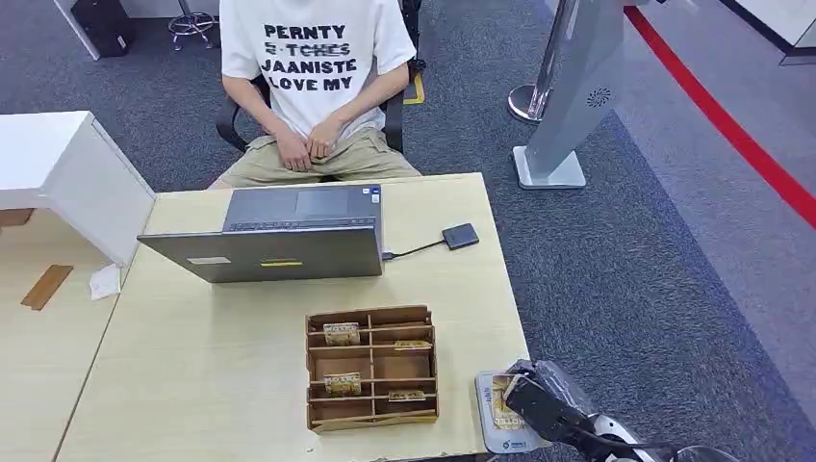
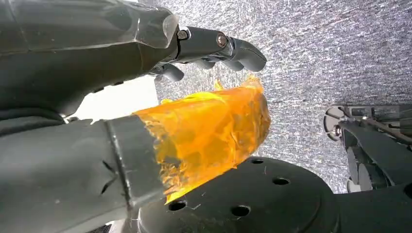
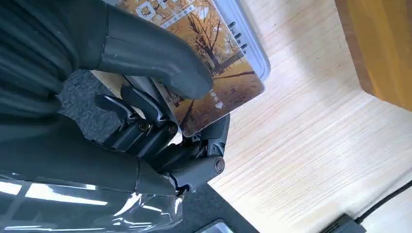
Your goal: Pass the card to the sensor for recognition and then transmit it.
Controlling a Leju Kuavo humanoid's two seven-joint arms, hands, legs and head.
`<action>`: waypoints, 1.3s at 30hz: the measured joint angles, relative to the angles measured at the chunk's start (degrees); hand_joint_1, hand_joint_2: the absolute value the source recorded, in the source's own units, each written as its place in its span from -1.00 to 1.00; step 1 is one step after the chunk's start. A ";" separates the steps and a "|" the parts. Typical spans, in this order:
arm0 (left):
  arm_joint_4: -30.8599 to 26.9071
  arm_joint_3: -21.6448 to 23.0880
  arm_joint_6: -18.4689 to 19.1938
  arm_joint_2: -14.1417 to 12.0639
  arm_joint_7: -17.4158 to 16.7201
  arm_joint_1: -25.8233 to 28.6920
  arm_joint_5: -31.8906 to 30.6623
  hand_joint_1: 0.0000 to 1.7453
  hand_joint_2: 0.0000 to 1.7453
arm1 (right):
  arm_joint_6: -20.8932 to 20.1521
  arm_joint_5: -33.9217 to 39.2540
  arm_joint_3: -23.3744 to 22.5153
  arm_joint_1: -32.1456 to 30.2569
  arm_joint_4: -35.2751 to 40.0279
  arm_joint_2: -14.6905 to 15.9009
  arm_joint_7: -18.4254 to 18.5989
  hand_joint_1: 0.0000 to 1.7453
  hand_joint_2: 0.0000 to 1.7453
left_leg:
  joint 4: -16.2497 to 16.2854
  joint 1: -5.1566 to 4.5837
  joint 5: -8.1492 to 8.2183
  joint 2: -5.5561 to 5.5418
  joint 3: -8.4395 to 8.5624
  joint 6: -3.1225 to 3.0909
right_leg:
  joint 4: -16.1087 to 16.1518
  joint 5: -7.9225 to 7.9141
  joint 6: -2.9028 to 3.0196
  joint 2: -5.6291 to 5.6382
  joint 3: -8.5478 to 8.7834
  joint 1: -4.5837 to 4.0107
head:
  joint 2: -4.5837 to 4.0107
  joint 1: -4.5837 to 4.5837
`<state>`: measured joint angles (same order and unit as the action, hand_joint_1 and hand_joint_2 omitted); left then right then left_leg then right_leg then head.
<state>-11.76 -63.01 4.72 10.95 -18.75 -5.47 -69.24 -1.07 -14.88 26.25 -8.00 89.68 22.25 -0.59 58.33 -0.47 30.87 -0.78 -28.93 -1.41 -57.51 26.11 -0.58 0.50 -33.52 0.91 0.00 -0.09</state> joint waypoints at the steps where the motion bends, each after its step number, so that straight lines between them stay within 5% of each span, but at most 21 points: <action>1: 0.00 0.00 0.00 0.00 0.00 0.00 0.00 -1.00 -1.00 | 0.00 0.00 0.00 0.00 0.00 0.00 0.00 1.00 1.00 | 0.00 0.00 0.00 0.00 0.00 0.00 | 0.00 0.00 0.00 0.00 0.00 0.00 | 0.00 0.00; 39: 0.00 0.00 -0.02 0.00 -0.46 0.00 -0.11 -1.00 -1.00 | 0.50 0.35 0.42 -0.43 0.00 0.09 0.02 1.00 1.00 | 0.00 0.00 0.00 0.00 0.00 0.00 | 0.00 0.00 0.00 0.00 0.00 0.00 | 0.00 0.00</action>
<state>-11.76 -63.01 4.70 10.95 -19.21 -5.48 -69.35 -0.57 -14.54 26.67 -8.43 89.68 22.34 -0.57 58.33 -0.47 30.87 -0.77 -28.93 -1.41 -57.50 26.11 -0.57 0.50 -33.52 0.91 0.00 -0.09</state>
